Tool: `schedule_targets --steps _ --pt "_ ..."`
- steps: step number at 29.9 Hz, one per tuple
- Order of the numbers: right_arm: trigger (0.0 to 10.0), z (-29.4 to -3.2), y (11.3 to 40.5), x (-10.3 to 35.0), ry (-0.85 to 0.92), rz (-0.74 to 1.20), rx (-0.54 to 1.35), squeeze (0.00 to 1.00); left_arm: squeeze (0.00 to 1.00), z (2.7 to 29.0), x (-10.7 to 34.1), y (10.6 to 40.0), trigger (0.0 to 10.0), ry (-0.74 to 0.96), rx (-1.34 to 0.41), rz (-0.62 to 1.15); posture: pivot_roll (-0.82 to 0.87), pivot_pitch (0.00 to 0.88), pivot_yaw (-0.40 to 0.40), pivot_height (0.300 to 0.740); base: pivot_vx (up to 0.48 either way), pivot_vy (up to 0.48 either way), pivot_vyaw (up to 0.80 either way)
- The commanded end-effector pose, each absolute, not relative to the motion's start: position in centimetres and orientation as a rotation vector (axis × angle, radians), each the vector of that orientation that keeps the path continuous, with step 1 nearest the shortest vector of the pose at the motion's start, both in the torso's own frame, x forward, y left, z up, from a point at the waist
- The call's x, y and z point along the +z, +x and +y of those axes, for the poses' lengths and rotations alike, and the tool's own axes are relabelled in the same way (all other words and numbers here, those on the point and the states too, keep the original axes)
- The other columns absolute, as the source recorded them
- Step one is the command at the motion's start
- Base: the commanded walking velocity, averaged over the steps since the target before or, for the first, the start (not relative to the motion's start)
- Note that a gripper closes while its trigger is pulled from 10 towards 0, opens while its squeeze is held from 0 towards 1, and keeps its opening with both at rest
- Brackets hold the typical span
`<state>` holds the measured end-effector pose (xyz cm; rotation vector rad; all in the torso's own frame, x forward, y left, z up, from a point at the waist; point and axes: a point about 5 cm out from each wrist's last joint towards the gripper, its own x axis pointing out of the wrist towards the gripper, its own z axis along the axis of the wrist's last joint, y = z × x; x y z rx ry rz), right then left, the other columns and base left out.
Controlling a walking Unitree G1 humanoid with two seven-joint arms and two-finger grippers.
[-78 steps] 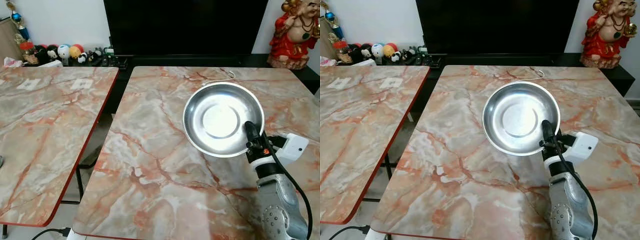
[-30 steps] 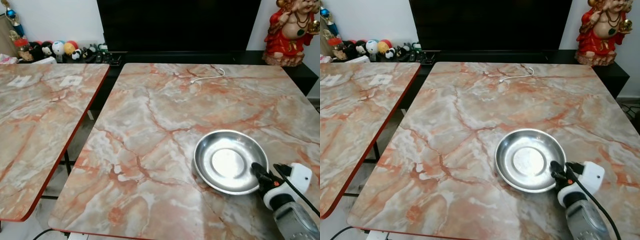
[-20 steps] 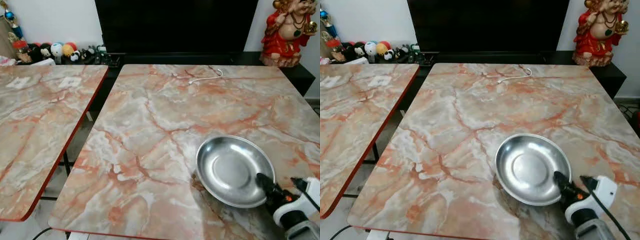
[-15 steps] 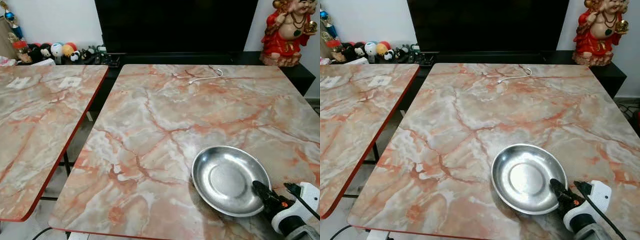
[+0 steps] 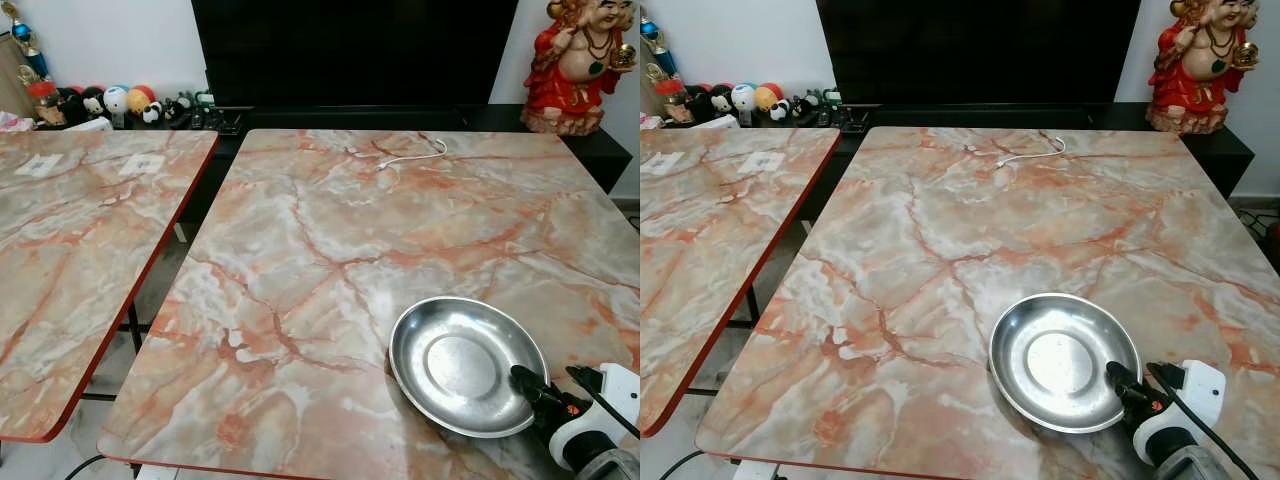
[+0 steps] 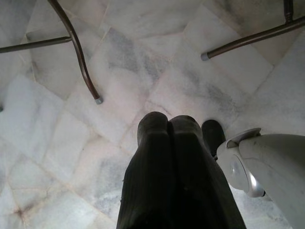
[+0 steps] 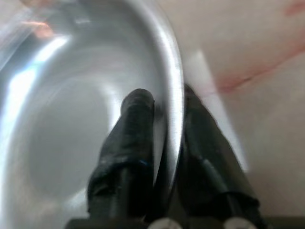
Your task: Setting the table
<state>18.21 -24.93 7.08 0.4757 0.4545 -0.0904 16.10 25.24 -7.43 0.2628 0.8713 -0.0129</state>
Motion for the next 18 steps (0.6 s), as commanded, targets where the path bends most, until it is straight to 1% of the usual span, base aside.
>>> schedule_targets --steps 1,9,10,11,12,13,18 --pt "10.0 -24.8 17.7 6.5 0.467 0.503 -0.097 0.55 0.0 25.5 -7.5 15.8 10.0 0.287 -0.021 0.888 -0.04 0.012 0.021 0.74 0.0 0.0 0.0" --pt "10.0 -24.4 17.5 6.8 0.46 0.508 -0.083 0.53 0.0 25.6 -7.4 15.9 10.0 0.287 -0.023 0.885 -0.04 0.012 0.023 0.74 0.0 0.0 0.0" --pt "10.0 -24.5 17.5 7.0 0.451 0.503 -0.087 0.46 0.0 25.6 -7.4 15.9 10.0 0.287 -0.023 0.884 -0.04 0.012 0.023 0.74 0.0 0.0 0.0" --pt "10.0 -24.6 17.5 7.1 0.443 0.498 -0.092 0.07 0.0 25.6 -7.4 15.9 10.0 0.287 -0.024 0.884 -0.04 0.012 0.023 0.74 0.0 0.0 0.0" --pt "10.0 -24.8 17.5 7.2 0.435 0.492 -0.097 0.07 0.0 25.6 -7.4 15.9 10.0 0.288 -0.024 0.884 -0.04 0.012 0.023 0.74 0.0 0.0 0.0" --pt "10.0 -25.1 17.6 7.5 0.425 0.478 -0.118 0.0 0.0 25.7 -7.4 15.9 10.0 0.287 -0.022 0.885 -0.04 0.012 0.022 0.74 0.0 0.0 0.0" --pt "10.0 -25.6 17.7 8.3 0.389 0.433 -0.151 0.0 0.0 25.9 -7.4 15.8 10.0 0.285 -0.019 0.888 -0.04 0.012 0.022 0.74 0.0 0.0 0.0"
